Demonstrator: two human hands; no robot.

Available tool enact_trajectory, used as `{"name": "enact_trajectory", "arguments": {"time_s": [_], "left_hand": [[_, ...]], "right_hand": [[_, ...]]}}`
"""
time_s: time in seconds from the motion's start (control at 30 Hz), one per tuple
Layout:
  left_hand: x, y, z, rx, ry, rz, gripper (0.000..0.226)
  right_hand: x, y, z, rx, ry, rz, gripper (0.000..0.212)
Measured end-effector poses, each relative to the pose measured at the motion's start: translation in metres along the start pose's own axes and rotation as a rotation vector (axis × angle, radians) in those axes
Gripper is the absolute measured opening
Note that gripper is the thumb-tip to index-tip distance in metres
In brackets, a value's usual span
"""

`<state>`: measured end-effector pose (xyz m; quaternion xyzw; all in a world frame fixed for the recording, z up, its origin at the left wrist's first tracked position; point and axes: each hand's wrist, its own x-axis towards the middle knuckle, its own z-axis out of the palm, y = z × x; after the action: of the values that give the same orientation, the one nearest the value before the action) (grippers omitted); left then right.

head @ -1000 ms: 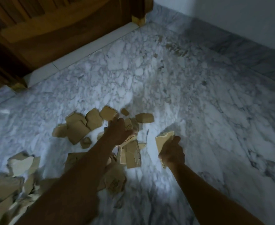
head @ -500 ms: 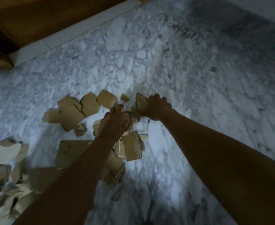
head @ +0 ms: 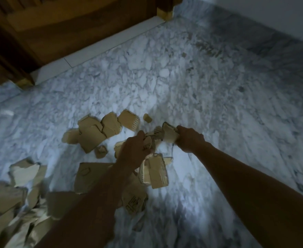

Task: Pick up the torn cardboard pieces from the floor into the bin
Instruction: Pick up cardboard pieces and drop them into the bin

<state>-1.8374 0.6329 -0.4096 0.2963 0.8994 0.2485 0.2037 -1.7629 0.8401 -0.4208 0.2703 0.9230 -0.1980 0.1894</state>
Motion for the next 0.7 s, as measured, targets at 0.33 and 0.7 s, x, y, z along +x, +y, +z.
{"name": "enact_trajectory", "arguments": {"time_s": [0.33,0.7], "left_hand": [[-0.014,-0.041,-0.098,-0.1,-0.132,-0.134,0.035],[-0.012,-0.07,-0.071,0.016,-0.23,-0.266,0.088]], "right_hand": [[-0.017,-0.035,-0.063,0.004,-0.303,-0.008,0.044],[0.012,-0.053,-0.006,0.067,0.039,0.113,0.086]]}}
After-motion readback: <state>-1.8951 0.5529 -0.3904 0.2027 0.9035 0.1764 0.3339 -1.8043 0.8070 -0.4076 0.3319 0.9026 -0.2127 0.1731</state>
